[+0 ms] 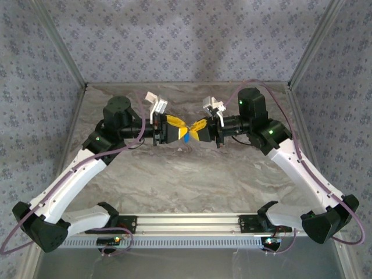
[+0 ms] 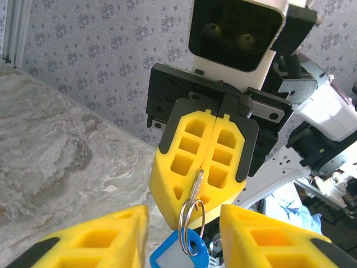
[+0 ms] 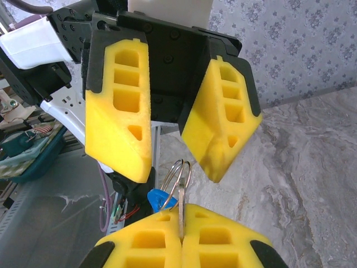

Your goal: Remove the keys from the keyring

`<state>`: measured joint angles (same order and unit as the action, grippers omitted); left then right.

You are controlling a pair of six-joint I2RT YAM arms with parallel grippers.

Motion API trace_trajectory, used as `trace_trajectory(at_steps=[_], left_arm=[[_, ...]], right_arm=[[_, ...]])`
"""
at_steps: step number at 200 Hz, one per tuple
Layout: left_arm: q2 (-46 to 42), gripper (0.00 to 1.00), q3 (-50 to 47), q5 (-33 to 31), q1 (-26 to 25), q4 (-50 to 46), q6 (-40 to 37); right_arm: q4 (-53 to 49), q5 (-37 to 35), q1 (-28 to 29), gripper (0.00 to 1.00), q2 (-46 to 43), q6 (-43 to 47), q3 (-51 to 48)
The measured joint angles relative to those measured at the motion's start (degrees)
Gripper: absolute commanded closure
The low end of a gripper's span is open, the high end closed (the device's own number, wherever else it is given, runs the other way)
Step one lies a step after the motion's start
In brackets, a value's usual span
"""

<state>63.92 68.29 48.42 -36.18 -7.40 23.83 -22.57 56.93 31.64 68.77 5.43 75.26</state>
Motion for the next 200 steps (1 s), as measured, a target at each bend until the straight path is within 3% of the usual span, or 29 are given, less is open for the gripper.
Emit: trace_trajectory(at_steps=[26, 52, 144, 161, 170, 181, 200], left_arm=[[0.00, 0.91, 0.26, 0.00, 0.00, -0.15, -0.26], [-0.07, 1.00, 0.31, -0.31, 0.04, -0.07, -0.11], [-1.75, 1.00, -1.14, -1.51, 0.07, 3.63, 2.82], [-1.75, 0.73, -1.14, -1.51, 0.07, 3.82, 2.97], [-1.75, 0.64, -1.14, -1.55, 0.07, 3.85, 2.82], [-1.77, 0.57, -1.14, -1.57, 0.11, 3.78, 3.30], [-1.79, 0.56, -1.14, -1.92, 0.17, 3.52, 2.69]], right_arm=[[0.00, 0.00, 0.00, 1.00, 0.00, 0.00, 0.00], [-0.09, 0.20, -0.02, 1.00, 0.00, 0.04, 0.00], [2.54, -0.11, -0.02, 1.00, -1.88, -0.04, -1.64], [2.64, -0.11, -0.02, 1.00, -1.88, -0.04, -1.64], [2.54, -0.11, -0.02, 1.00, -1.88, -0.04, -1.64], [2.45, -0.09, -0.02, 1.00, -1.88, -0.04, -1.64], [1.68, -0.07, -0.02, 1.00, -1.88, -0.02, -1.62]])
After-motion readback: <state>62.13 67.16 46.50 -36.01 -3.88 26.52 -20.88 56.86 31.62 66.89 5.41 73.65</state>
